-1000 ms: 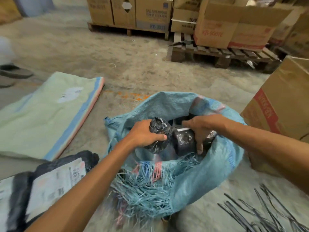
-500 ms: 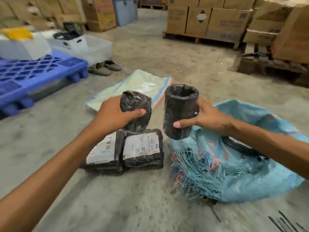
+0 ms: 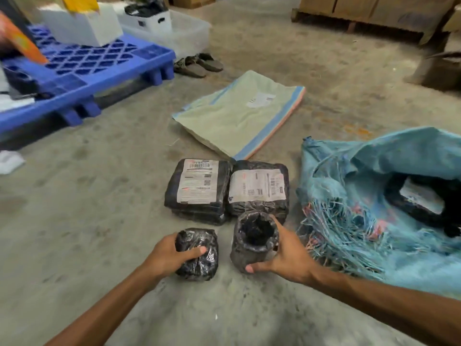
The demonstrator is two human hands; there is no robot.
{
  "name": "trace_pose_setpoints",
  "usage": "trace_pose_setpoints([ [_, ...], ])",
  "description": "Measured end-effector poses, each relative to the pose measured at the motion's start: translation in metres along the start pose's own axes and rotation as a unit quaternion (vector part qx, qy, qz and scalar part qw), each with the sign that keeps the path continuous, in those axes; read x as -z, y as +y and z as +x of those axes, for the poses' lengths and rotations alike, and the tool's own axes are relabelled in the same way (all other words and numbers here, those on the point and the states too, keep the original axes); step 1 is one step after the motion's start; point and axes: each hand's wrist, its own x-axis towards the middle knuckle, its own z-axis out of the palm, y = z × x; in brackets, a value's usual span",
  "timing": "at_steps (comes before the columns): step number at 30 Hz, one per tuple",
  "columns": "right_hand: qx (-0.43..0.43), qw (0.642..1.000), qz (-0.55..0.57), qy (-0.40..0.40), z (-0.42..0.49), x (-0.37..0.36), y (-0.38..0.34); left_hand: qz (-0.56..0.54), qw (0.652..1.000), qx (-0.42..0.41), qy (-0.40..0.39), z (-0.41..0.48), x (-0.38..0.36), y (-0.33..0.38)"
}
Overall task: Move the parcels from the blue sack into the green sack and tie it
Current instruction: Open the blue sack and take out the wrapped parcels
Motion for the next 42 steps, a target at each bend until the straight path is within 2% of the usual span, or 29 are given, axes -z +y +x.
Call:
trace_pose_setpoints([
  [3,-0.009,1.000,-0.025,-0.006,-0.004,-0.019,0.008,-0.006,0.999,0.012,0.031,0.010,-0.012,-0.024],
  [5,-0.007,0.999,-0.038,-0.008,-0.006,-0.024,0.008,0.111,0.990,0.001,0.087,0.011,-0.015,-0.021],
  [6,-0.006,0.999,-0.048,-0.013,-0.007,-0.023,0.007,0.219,0.969,-0.010,0.113,0.008,-0.015,-0.014],
  [8,-0.006,0.997,-0.070,-0.034,-0.008,-0.015,0.003,0.431,0.890,-0.032,0.145,0.002,-0.015,0.007],
  [9,-0.010,0.995,-0.082,-0.049,-0.010,-0.007,-0.001,0.485,0.862,-0.032,0.142,-0.002,-0.014,0.021],
  [11,-0.029,0.991,-0.104,-0.078,-0.015,0.017,-0.013,0.530,0.840,-0.027,0.109,-0.009,-0.011,0.059],
  [13,-0.036,0.990,-0.109,-0.083,-0.023,0.050,-0.033,0.538,0.837,-0.059,0.074,-0.018,-0.011,0.109],
  [15,-0.017,0.990,-0.130,-0.044,-0.032,0.094,-0.055,0.523,0.838,-0.138,0.070,-0.026,-0.020,0.165],
  [19,0.004,0.979,-0.171,0.114,-0.046,0.180,-0.067,0.369,0.868,-0.331,0.031,-0.046,-0.070,0.253],
  [22,-0.050,0.953,-0.199,0.223,-0.062,0.240,-0.033,0.293,0.862,-0.410,-0.060,-0.053,-0.142,0.305],
  [25,-0.145,0.931,-0.227,0.244,-0.077,0.283,0.021,0.278,0.859,-0.404,-0.144,-0.040,-0.219,0.327],
  [28,-0.245,0.918,-0.259,0.172,-0.091,0.310,0.075,0.288,0.862,-0.346,-0.234,-0.012,-0.293,0.327],
  [30,-0.294,0.911,-0.257,0.128,-0.094,0.318,0.103,0.303,0.860,-0.324,-0.253,0.009,-0.332,0.323],
  [32,-0.291,0.910,-0.254,0.148,-0.090,0.327,0.123,0.321,0.858,-0.312,-0.253,0.030,-0.360,0.320],
  [35,-0.262,0.903,-0.227,0.252,-0.073,0.357,0.143,0.324,0.862,-0.311,-0.237,0.071,-0.398,0.330],
  [39,-0.246,0.878,-0.252,0.324,-0.047,0.402,0.152,0.283,0.880,-0.346,-0.158,0.118,-0.437,0.365],
  [42,-0.247,0.856,-0.313,0.330,-0.032,0.423,0.155,0.280,0.868,-0.404,-0.075,0.143,-0.452,0.391],
])
